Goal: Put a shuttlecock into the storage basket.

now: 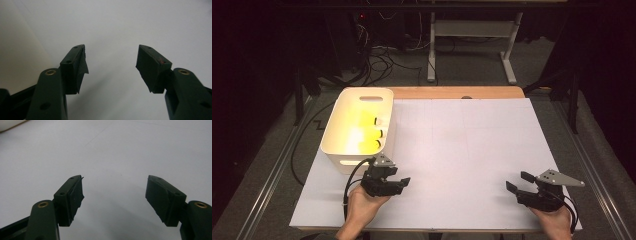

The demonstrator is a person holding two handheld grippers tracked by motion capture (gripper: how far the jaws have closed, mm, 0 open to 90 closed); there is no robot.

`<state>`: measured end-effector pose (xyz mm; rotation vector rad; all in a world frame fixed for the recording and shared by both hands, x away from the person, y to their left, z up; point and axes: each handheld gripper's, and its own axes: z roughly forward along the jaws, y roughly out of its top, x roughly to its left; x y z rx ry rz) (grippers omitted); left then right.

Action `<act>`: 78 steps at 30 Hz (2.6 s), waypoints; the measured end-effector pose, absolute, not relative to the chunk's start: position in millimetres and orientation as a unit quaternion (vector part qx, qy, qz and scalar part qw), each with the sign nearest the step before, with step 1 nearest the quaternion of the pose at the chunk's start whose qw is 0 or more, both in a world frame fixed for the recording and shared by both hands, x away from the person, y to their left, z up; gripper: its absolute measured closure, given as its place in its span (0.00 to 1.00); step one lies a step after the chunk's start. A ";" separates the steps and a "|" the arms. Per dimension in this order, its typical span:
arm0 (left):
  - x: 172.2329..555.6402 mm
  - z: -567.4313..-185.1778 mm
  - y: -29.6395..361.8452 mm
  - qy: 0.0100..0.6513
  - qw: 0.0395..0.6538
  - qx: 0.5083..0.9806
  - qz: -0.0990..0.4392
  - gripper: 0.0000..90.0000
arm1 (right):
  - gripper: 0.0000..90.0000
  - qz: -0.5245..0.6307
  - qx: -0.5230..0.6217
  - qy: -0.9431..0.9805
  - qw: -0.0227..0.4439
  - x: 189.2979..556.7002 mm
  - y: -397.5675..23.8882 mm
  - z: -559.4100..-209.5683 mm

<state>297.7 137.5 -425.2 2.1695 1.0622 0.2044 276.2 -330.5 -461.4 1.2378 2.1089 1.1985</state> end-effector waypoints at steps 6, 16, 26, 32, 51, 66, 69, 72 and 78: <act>293.7 -426.1 145.3 0.415 0.357 0.833 0.082 0.46 | 0.34 0.431 0.444 0.758 0.208 276.2 -329.8 -461.5; 288.1 -427.8 159.4 0.425 0.361 0.825 0.091 0.46 | 0.34 0.431 0.444 0.758 0.207 276.0 -329.4 -461.2; 280.7 -428.2 179.8 0.439 0.374 0.811 0.101 0.46 | 0.34 0.429 0.443 0.760 0.206 276.5 -327.2 -461.5; 277.3 -429.1 188.0 0.446 0.378 0.804 0.107 0.46 | 0.34 0.430 0.443 0.759 0.206 276.2 -327.4 -461.3; 271.4 -433.4 204.8 0.463 0.389 0.785 0.132 0.46 | 0.34 0.429 0.444 0.759 0.206 276.1 -327.5 -461.3; 264.8 -441.2 215.6 0.474 0.405 0.767 0.147 0.45 | 0.34 0.430 0.443 0.759 0.207 275.9 -328.0 -461.2; 263.0 -443.8 219.3 0.481 0.410 0.760 0.151 0.45 | 0.34 0.429 0.444 0.759 0.207 276.0 -327.9 -461.2; 261.8 -445.9 222.4 0.485 0.415 0.753 0.158 0.45 | 0.34 0.429 0.443 0.759 0.207 275.9 -327.9 -461.1; 259.5 -449.9 227.2 0.490 0.425 0.744 0.161 0.45 | 0.34 0.429 0.444 0.759 0.207 275.7 -328.0 -461.1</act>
